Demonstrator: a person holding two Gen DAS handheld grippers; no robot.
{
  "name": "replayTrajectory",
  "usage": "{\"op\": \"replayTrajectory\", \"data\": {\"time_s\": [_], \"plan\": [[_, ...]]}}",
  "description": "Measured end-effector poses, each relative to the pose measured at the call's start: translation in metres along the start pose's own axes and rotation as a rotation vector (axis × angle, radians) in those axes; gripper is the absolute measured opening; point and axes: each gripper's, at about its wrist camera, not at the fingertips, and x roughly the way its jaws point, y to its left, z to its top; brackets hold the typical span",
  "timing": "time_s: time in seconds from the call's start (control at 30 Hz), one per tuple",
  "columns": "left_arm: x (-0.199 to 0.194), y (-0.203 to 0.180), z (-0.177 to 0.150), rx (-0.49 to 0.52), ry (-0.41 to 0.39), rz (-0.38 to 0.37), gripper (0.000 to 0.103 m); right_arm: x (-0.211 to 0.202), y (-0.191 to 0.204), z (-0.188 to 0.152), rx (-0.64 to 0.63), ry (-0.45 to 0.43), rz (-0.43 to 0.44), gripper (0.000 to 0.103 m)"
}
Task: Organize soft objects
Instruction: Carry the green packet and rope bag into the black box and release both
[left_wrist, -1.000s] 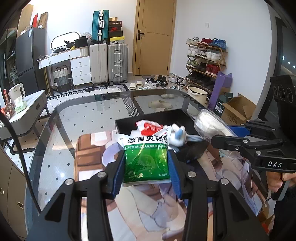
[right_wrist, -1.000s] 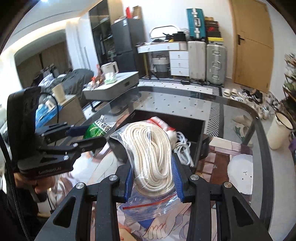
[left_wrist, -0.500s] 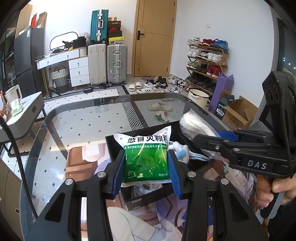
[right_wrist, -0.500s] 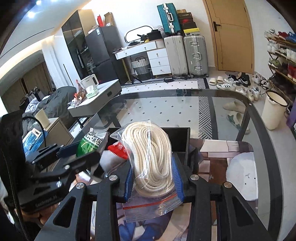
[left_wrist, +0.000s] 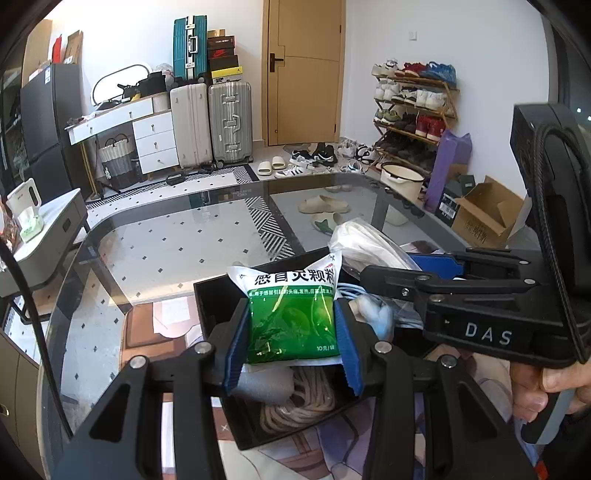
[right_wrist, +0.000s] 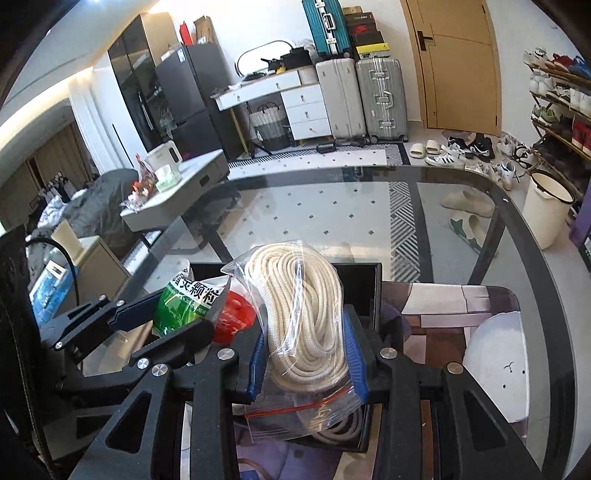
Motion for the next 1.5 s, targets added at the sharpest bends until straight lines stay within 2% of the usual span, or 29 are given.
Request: {"op": "replayTrajectory", "data": {"time_s": [0.13,0.43,0.6,0.7,0.83,0.9,0.97,1.03,1.07,1.1,1.2,1.37,1.5], "plan": [[0.007,-0.004,-0.001,0.017,0.013,0.015,0.043,0.006,0.004,-0.001,0.004,0.021,-0.013,0.037],[0.013,-0.008,-0.005,0.038,0.028,0.021,0.044,0.014,0.018,-0.002,-0.047,0.054,-0.113,0.037],[0.014,-0.006,-0.006,0.034,0.033,0.010,0.046,0.015,0.019,-0.005,-0.065,0.049,-0.107,0.039],[0.014,-0.003,-0.005,0.024,0.036,0.006,0.048,0.010,0.020,-0.006,-0.091,0.020,-0.090,0.046],[0.009,0.000,-0.006,0.003,0.036,-0.012,0.055,-0.011,0.025,-0.015,-0.137,-0.051,-0.060,0.072],[0.006,0.002,-0.008,-0.005,0.037,-0.011,0.063,-0.021,0.024,-0.017,-0.152,-0.078,-0.062,0.075],[0.002,0.002,-0.009,-0.013,0.035,-0.026,0.064,-0.030,0.021,-0.020,-0.156,-0.102,-0.060,0.087],[-0.005,0.002,-0.011,-0.014,0.031,-0.038,0.067,-0.040,0.017,-0.023,-0.154,-0.132,-0.066,0.094],[-0.009,0.002,-0.013,-0.013,0.024,-0.047,0.074,-0.045,0.014,-0.025,-0.152,-0.149,-0.066,0.100],[-0.014,0.002,-0.013,-0.013,0.010,-0.059,0.082,-0.049,0.013,-0.027,-0.152,-0.158,-0.063,0.102],[-0.029,0.000,-0.017,-0.015,-0.028,-0.051,0.097,-0.061,0.009,-0.033,-0.145,-0.185,-0.061,0.102],[-0.047,0.003,-0.025,-0.028,-0.068,-0.043,0.103,-0.076,0.005,-0.045,-0.127,-0.233,-0.047,0.102],[-0.056,0.007,-0.035,-0.039,-0.101,-0.020,0.103,-0.083,0.008,-0.057,-0.131,-0.264,-0.023,0.102]]}}
